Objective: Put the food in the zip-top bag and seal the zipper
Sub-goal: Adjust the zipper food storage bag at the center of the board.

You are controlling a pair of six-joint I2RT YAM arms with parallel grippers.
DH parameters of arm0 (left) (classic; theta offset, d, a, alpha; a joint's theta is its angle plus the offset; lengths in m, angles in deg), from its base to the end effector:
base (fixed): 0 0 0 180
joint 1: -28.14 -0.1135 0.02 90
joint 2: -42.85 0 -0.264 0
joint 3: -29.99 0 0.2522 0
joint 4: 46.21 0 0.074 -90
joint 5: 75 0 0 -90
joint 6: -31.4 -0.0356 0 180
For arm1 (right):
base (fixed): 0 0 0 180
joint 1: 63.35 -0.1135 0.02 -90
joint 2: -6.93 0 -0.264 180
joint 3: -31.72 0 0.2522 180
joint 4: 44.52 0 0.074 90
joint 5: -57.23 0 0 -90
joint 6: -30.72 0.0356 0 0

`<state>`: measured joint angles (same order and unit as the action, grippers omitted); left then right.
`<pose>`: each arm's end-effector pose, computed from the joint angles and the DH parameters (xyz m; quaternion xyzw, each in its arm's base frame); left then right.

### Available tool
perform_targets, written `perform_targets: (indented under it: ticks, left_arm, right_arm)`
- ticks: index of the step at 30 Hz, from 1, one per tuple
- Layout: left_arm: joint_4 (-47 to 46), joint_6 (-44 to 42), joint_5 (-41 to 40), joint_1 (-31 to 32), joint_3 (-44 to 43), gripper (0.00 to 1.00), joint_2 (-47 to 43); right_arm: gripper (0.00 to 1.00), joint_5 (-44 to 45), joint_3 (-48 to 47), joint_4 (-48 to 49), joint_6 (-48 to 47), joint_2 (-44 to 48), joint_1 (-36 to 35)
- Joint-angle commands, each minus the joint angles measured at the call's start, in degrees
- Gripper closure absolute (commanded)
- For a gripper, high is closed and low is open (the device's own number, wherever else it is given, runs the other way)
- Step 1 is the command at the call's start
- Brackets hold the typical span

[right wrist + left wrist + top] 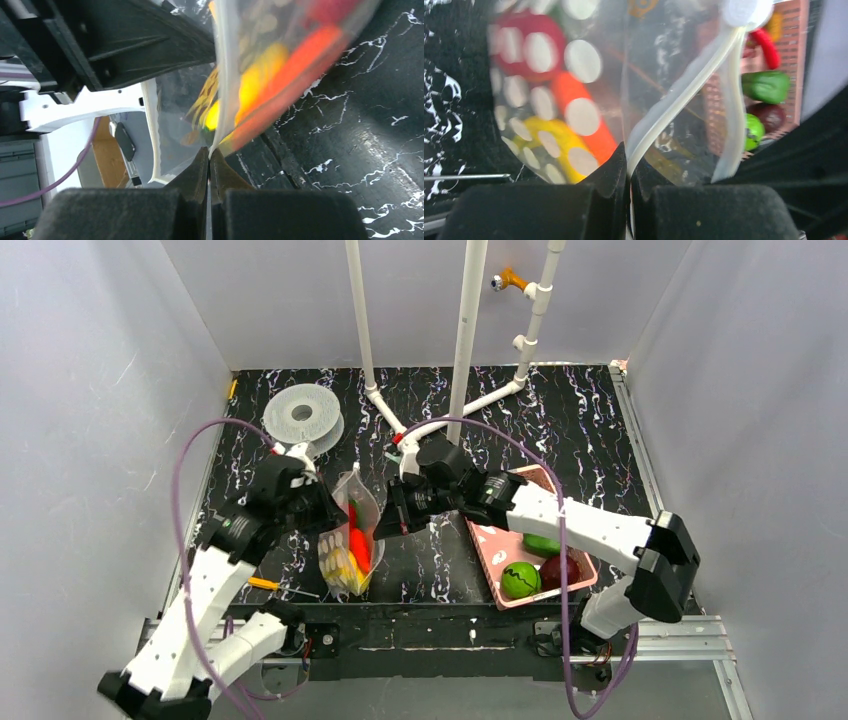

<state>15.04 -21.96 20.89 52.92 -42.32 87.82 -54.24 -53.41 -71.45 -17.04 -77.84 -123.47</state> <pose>0.1329 -0.0654 0.3549 -0.0670 0.8792 -0.2788 0.3805 0.1601 0.3047 0.3301 -0.2266 0.8104 0.5017 0.2003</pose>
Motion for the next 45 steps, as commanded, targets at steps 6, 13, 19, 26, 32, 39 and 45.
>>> perform_targets:
  ticks: [6,13,19,26,32,39,45]
  left_arm:
    - [0.6,-2.9,-3.0,0.2,-7.2,1.00,1.9]
    - [-4.6,-3.9,-8.5,0.1,-3.7,1.00,0.8]
    - [-7.0,-6.4,-13.7,0.1,-4.0,1.00,0.8]
    - [-6.3,-9.2,-17.0,0.1,-2.2,1.00,6.2]
    - [-10.9,-14.1,-11.2,0.1,-0.1,1.00,10.7]
    - [-17.8,-15.9,-9.8,0.1,4.2,1.00,10.9]
    - [-18.5,-17.6,-6.2,0.1,5.3,1.00,11.8]
  right_arm:
    - [0.99,2.1,-7.4,-4.5,-4.4,-5.6,0.7]
    - [0.99,3.9,-8.3,-4.9,-6.6,-4.3,1.5]
    - [0.99,0.0,-6.2,-2.4,-6.7,-5.2,3.2]
    - [0.70,1.4,-5.8,-4.5,-7.5,-5.6,3.2]
    - [0.42,8.3,-3.0,-12.0,-14.4,4.0,3.2]
    - [0.37,20.4,8.9,-20.9,-11.1,19.8,5.0]
    - [0.22,33.1,21.2,-30.9,3.8,32.6,11.0]
